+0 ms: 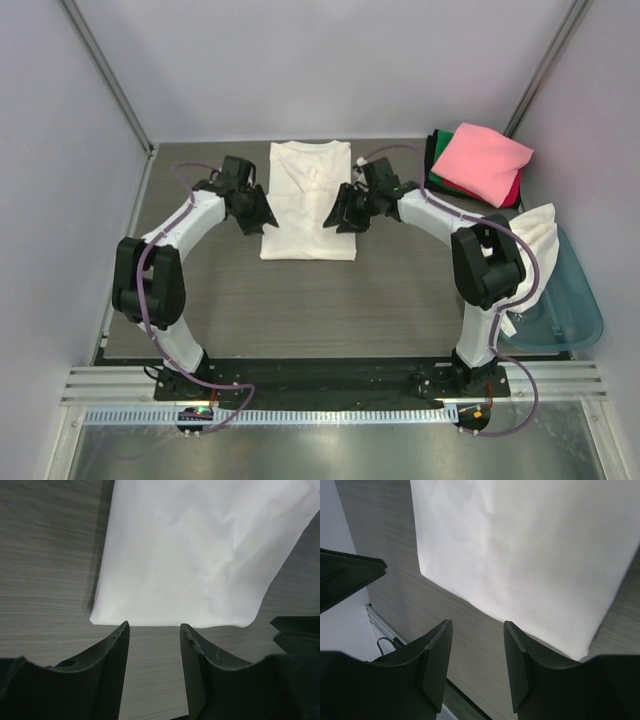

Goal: Fold and stack the t-shirts
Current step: Fold the tshirt

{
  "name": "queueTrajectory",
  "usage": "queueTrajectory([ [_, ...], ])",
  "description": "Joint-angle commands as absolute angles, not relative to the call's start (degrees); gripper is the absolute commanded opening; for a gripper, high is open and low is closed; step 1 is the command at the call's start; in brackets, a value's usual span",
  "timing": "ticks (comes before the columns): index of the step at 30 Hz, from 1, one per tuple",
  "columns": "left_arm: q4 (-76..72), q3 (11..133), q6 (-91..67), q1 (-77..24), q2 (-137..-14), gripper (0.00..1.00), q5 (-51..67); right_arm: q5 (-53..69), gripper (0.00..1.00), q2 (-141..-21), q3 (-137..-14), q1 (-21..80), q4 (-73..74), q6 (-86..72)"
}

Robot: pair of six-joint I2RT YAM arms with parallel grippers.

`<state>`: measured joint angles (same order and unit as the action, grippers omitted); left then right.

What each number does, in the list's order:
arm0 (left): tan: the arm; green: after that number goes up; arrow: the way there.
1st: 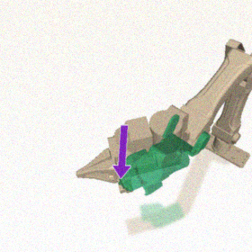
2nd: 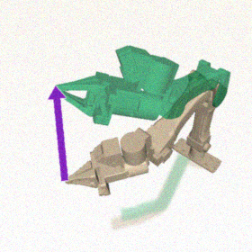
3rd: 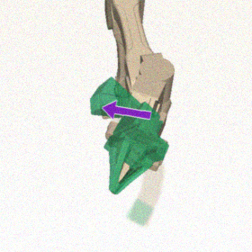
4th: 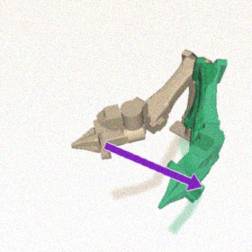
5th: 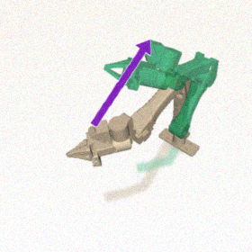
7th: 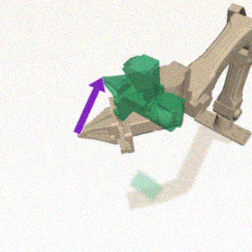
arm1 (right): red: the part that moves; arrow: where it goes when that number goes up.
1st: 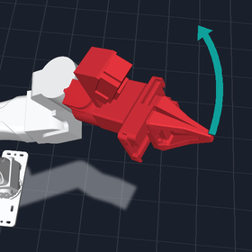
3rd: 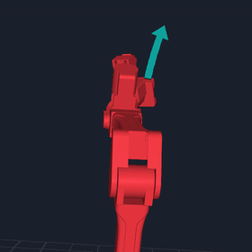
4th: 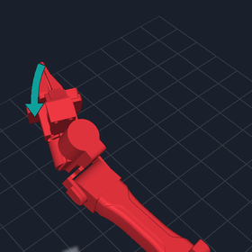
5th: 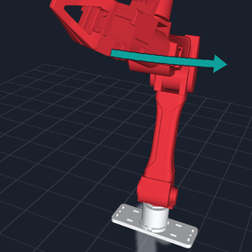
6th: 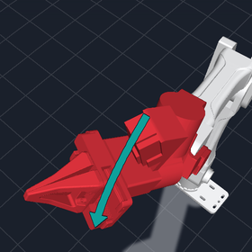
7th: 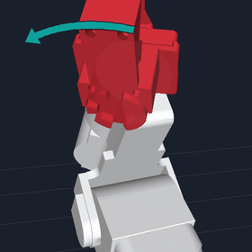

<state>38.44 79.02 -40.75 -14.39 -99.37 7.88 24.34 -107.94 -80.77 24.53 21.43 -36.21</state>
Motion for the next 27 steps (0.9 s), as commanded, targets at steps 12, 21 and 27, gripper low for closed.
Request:
queueTrajectory([
  [12, 20.49, 61.97, -45.62, -20.04, -102.48, 0.41, 10.20, 27.08, 0.47, -111.97, -65.57, 26.81, 5.80, -40.34],
  [21, 16.44, 52.13, -46.49, -20.92, -100.82, 0.39, 9.49, 24.44, 0.46, -109.17, -55.73, 26.89, 4.13, -38.32],
  [27, 16.26, 44.23, -49.30, -24.52, -90.48, 0.41, 6.60, 22.85, 0.48, -105.74, -51.77, 26.89, 5.00, -37.09],
])
